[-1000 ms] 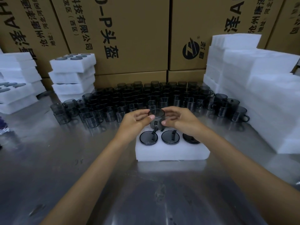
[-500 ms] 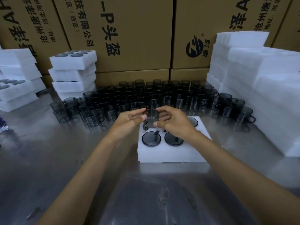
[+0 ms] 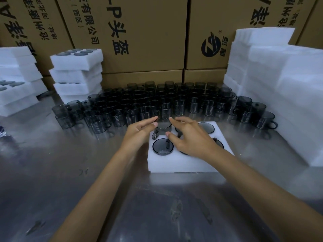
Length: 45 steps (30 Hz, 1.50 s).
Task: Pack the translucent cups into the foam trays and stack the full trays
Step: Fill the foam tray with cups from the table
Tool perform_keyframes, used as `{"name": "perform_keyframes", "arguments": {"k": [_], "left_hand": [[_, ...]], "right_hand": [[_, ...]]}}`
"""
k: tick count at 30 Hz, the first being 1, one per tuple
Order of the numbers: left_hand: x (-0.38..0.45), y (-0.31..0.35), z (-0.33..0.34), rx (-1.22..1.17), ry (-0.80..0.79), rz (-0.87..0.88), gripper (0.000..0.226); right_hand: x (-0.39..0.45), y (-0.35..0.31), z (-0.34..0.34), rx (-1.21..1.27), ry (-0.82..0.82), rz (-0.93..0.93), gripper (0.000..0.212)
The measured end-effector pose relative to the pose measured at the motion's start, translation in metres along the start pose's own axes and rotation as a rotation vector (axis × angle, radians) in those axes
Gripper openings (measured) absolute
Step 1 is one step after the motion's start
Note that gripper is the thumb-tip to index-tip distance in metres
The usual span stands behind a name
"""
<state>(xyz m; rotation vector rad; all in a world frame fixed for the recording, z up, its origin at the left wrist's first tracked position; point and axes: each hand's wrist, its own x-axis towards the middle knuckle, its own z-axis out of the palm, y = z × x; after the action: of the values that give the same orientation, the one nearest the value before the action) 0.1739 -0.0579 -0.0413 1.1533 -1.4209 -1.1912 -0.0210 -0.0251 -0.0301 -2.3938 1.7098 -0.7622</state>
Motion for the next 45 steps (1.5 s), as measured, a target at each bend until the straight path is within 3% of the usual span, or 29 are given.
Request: {"name": "perform_keyframes", "arguments": {"k": [9, 16, 20, 23, 26, 29, 31, 33, 36, 39, 41, 45], "left_hand": [[0.004, -0.017, 0.002, -0.072, -0.025, -0.022, 0.028], [0.008, -0.02, 0.002, -0.24, -0.082, -0.148, 0.046], [-0.001, -0.018, 0.009, -0.24, 0.006, -0.157, 0.046], [-0.013, -0.016, 0.018, -0.102, 0.154, -0.097, 0.048], [-0.021, -0.013, 0.018, -0.042, 0.24, -0.098, 0.045], [-0.023, -0.011, 0.011, 0.04, 0.196, -0.128, 0.034], [-0.025, -0.011, 0.01, 0.095, 0.144, -0.117, 0.03], [-0.026, -0.012, 0.012, 0.152, 0.131, -0.073, 0.024], [-0.032, -0.008, 0.013, 0.168, 0.095, -0.061, 0.02], [-0.034, -0.004, 0.012, 0.017, 0.011, -0.064, 0.015], [-0.033, -0.002, 0.011, -0.178, -0.103, -0.08, 0.034], [-0.027, 0.0, 0.011, -0.412, -0.21, -0.02, 0.05]], "right_hand": [[0.001, 0.0, 0.001, -0.196, -0.086, -0.046, 0.055], [0.001, -0.004, -0.001, -0.283, -0.122, -0.069, 0.055], [0.0, -0.001, 0.001, -0.152, -0.167, 0.026, 0.053], [0.003, 0.002, -0.001, -0.091, -0.125, 0.104, 0.049], [0.003, 0.011, -0.011, -0.027, -0.045, 0.293, 0.05], [0.001, 0.035, -0.028, -0.047, -0.149, 0.504, 0.061], [-0.001, 0.049, -0.041, 0.121, -0.204, 0.656, 0.072], [-0.004, 0.056, -0.047, 0.38, -0.156, 0.795, 0.077], [-0.009, 0.057, -0.045, 0.561, -0.051, 0.848, 0.064], [-0.013, 0.062, -0.039, 0.729, 0.097, 0.825, 0.037], [-0.018, 0.063, -0.041, 0.885, 0.212, 0.812, 0.023], [-0.023, 0.063, -0.05, 1.063, 0.226, 0.821, 0.03]]}}
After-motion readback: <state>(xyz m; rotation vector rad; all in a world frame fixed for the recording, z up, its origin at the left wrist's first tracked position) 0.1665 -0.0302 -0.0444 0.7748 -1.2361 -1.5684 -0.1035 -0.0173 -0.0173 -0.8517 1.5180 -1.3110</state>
